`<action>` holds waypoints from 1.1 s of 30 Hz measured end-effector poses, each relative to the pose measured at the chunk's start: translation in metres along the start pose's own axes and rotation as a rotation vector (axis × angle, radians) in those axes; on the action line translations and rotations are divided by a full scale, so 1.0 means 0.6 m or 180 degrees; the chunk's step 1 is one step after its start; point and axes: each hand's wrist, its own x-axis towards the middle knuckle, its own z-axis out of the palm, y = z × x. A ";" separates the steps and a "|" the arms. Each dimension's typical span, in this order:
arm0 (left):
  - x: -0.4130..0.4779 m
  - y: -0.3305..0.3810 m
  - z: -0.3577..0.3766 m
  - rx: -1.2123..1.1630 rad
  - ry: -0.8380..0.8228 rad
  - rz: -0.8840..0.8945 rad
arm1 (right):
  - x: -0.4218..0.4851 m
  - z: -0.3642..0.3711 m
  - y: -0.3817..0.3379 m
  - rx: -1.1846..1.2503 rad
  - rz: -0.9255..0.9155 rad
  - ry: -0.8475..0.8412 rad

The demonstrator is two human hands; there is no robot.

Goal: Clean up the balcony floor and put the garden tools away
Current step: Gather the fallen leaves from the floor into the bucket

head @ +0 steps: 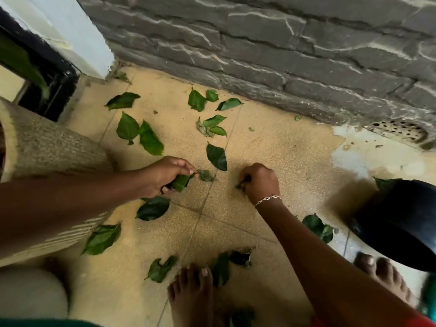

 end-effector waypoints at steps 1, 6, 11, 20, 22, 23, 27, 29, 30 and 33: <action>0.001 -0.004 0.006 -0.0123 -0.0035 -0.0091 | 0.000 -0.003 -0.010 0.0370 0.0084 0.0058; -0.006 -0.006 0.037 -0.0839 -0.0581 -0.0350 | -0.010 -0.003 -0.102 0.1815 -0.0118 0.0379; -0.018 0.036 0.068 -0.1282 -0.0765 -0.0306 | -0.028 0.015 -0.112 0.1022 -0.0964 0.0991; -0.079 -0.310 0.216 0.0709 0.0254 -0.0441 | -0.033 -0.058 0.008 0.0005 -0.2485 -0.0438; -0.059 -0.166 0.171 0.0005 -0.0097 -0.0655 | -0.030 -0.093 0.053 -0.0575 -0.2459 -0.0567; -0.044 -0.078 0.151 -0.0092 -0.0472 -0.0704 | -0.029 -0.109 0.079 -0.0942 -0.2508 -0.0638; 0.034 0.053 0.136 0.0069 -0.1164 0.0065 | -0.066 -0.154 0.177 -0.2796 -0.2587 -0.1609; 0.041 0.045 0.138 0.0297 -0.1164 -0.0017 | -0.103 -0.154 0.219 -0.3369 -0.2457 -0.2180; 0.044 0.043 0.139 0.0342 -0.1229 0.0029 | -0.121 -0.148 0.229 -0.3419 -0.2418 -0.2251; 0.041 0.042 0.136 0.0198 -0.1266 0.0007 | -0.145 -0.124 0.253 -0.3150 -0.2605 -0.1585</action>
